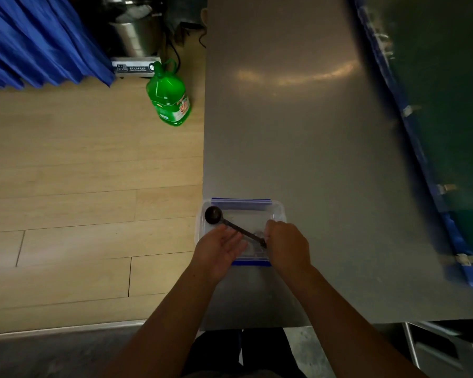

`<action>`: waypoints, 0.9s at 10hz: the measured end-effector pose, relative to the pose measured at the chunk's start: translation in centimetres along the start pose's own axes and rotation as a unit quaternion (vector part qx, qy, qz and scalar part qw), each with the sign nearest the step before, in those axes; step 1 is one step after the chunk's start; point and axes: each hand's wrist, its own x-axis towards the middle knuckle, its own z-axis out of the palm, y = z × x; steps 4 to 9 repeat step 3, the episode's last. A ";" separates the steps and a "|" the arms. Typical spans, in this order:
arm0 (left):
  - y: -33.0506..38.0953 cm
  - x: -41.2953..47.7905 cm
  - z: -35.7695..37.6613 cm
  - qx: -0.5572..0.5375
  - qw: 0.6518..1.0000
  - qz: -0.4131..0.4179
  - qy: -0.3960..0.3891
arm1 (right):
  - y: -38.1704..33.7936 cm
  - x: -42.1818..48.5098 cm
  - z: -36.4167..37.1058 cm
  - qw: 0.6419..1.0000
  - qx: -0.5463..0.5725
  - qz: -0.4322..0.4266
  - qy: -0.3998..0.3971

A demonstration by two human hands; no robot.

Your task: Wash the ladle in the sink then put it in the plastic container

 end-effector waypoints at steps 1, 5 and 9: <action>0.1 -0.2 0.1 0.004 1.000 -0.001 -0.002 | 0.0 0.0 -0.2 1.000 -0.017 -0.005 -0.007; 0.4 -0.9 -0.2 0.010 1.000 0.013 -0.014 | 0.0 -0.2 -0.4 1.000 -0.020 0.003 -0.003; 0.4 -0.9 -0.2 0.010 1.000 0.013 -0.014 | 0.0 -0.2 -0.4 1.000 -0.020 0.003 -0.003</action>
